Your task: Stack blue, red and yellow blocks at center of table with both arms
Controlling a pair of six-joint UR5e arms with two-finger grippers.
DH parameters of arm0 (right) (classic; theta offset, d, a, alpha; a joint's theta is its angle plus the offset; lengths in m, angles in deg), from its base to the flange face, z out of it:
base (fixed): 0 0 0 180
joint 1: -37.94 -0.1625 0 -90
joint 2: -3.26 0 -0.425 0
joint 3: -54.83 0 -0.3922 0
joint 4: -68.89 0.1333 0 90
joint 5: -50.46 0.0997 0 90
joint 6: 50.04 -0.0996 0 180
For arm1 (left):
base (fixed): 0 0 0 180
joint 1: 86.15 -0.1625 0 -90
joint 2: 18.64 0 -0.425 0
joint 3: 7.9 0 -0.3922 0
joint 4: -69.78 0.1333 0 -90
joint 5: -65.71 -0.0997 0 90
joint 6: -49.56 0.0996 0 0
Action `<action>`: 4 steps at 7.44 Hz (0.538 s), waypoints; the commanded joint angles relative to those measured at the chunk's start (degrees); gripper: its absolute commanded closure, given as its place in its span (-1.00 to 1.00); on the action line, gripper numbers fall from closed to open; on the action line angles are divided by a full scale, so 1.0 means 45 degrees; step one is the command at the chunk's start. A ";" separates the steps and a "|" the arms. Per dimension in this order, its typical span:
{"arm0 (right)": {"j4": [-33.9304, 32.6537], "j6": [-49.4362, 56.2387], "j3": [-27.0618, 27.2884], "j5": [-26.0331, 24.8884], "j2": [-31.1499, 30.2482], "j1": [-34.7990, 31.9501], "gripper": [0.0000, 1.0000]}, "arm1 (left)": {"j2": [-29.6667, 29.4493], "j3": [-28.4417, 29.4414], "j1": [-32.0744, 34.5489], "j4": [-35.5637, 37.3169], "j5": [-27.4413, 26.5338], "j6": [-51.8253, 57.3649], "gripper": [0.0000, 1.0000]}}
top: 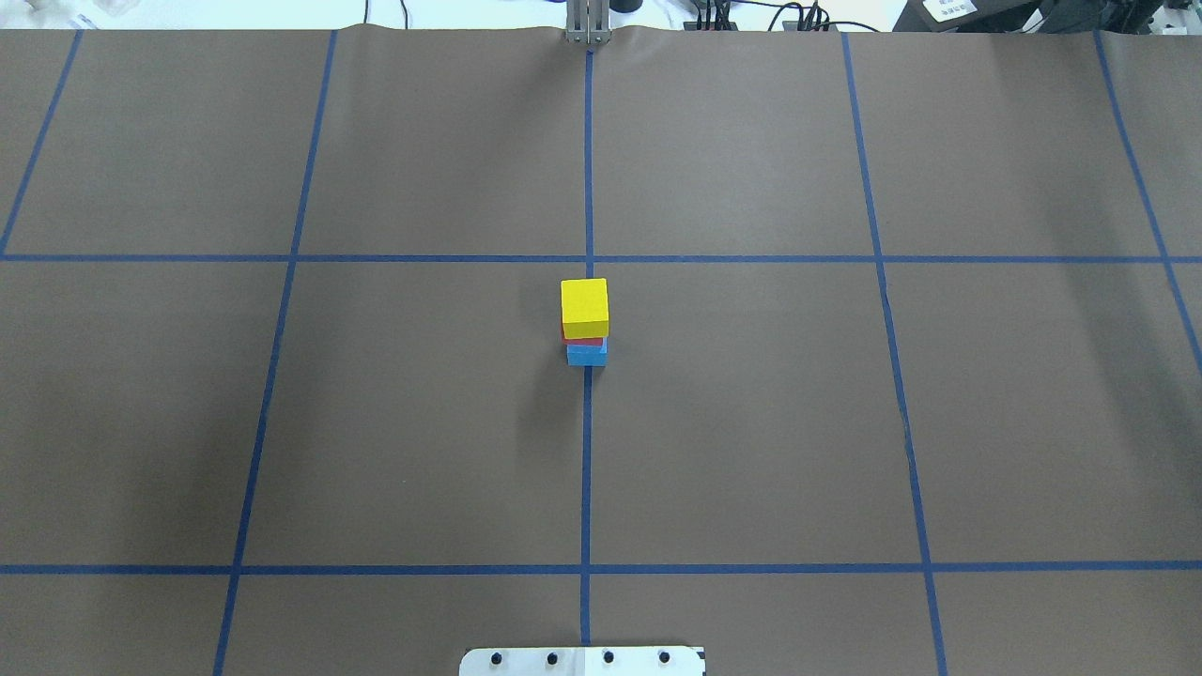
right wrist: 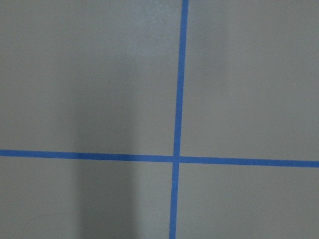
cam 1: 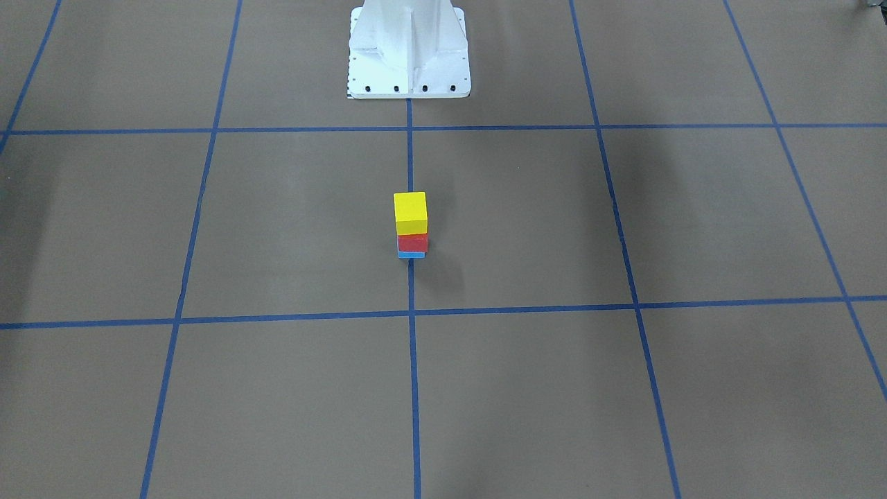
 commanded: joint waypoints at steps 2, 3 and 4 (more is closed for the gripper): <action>-0.0506 0.0506 0.0061 0.0302 -0.0371 -0.0506 -0.99 | 0.0136 0.0687 0.0037 -0.0012 0.1166 0.0023 -0.99; -0.0506 0.0564 0.0119 0.0303 -0.0411 -0.0527 -0.99 | 0.0136 0.0863 0.0018 -0.0052 0.1150 0.0004 -0.99; -0.0468 0.0565 0.0139 0.0284 -0.0508 -0.0546 -0.99 | 0.0078 0.1000 0.0018 -0.0071 0.1150 -0.0015 -0.99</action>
